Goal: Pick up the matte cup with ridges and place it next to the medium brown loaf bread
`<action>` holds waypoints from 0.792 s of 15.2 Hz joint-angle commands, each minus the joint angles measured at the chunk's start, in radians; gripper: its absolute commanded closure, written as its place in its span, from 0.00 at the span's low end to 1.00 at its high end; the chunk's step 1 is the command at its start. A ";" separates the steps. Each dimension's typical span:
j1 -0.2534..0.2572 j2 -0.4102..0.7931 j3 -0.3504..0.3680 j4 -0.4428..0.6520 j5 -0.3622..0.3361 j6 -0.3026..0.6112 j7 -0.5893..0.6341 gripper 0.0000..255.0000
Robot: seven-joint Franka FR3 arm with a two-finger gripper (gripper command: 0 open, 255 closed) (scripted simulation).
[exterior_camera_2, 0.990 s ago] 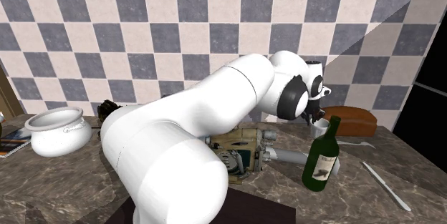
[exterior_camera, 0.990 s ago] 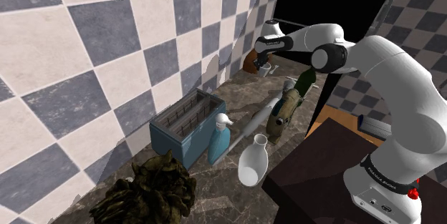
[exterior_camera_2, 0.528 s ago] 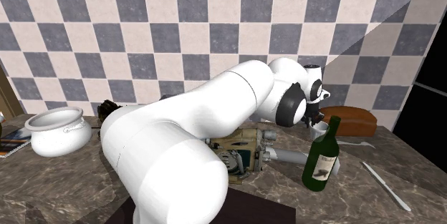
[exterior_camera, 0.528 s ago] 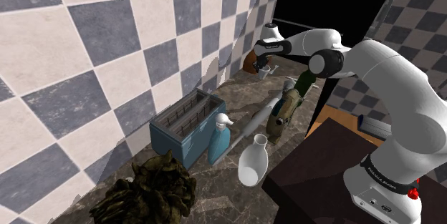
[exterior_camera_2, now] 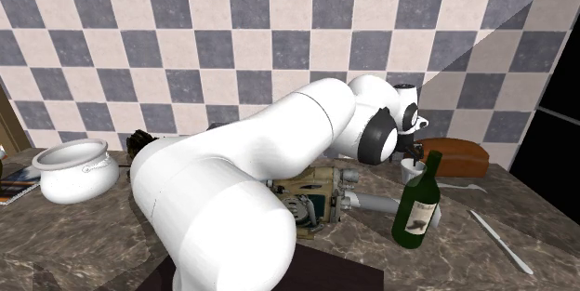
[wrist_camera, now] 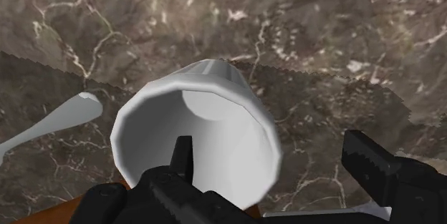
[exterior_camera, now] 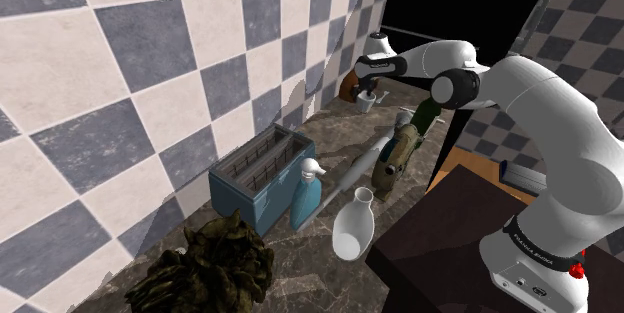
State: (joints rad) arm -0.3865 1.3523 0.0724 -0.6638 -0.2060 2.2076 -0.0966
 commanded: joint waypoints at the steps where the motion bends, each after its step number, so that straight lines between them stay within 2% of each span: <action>1: 0.000 0.000 0.000 0.000 0.000 0.000 0.000 0.00; 3: -0.005 -0.126 0.002 -0.167 -0.007 0.039 0.015 0.00; 5: -0.007 -0.209 0.004 -0.259 -0.009 0.048 0.023 0.00; 12: -0.007 -0.208 0.004 -0.259 -0.009 0.048 0.023 0.00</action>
State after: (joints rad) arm -0.3937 1.1438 0.0767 -0.9226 -0.2151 2.2555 -0.0739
